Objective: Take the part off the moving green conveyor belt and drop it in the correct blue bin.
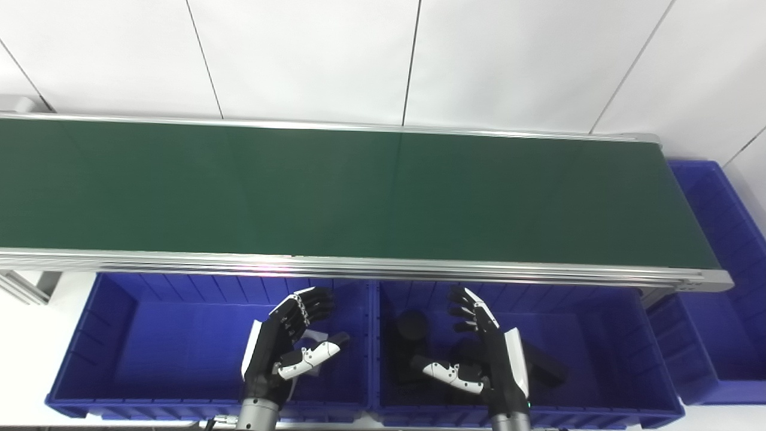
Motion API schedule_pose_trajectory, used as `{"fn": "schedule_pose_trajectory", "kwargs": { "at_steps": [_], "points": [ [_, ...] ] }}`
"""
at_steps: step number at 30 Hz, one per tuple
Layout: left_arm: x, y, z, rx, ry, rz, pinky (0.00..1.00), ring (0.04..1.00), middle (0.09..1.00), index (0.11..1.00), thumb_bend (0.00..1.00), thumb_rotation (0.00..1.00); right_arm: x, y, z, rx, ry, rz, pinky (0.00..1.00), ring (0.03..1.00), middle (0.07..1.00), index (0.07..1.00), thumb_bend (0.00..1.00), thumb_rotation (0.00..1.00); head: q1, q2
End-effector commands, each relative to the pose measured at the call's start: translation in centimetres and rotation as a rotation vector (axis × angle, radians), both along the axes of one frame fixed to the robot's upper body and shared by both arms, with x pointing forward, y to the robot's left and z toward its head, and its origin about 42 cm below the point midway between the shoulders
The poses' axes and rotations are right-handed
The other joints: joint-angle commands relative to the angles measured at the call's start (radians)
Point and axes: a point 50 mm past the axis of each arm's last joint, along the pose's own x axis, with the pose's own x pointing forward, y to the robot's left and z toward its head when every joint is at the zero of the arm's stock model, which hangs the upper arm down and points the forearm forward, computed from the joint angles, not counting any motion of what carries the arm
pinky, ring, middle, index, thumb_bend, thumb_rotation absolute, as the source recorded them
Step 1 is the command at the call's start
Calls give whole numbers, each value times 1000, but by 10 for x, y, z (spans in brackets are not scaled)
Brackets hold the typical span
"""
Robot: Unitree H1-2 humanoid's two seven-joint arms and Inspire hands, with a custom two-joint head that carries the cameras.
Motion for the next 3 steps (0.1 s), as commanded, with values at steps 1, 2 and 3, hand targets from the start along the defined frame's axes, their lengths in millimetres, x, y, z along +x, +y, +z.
{"fn": "schedule_pose_trajectory", "kwargs": {
  "at_steps": [1,2,3],
  "points": [
    [6,-7,12,-8,-79,-7,749,724,726,691,593,0,0,4,11,31,-72,15,634,746,807,838,685,151,2,1],
    [6,-7,12,-8,-79,-7,744,724,727,692,601,0,0,4,11,31,-73,15,634,747,810,842,682,149,2,1],
    [5,-7,12,-11,-79,-7,740,722,728,693,605,0,0,4,12,31,-74,15,634,748,812,843,682,147,2,2]
  ]
}}
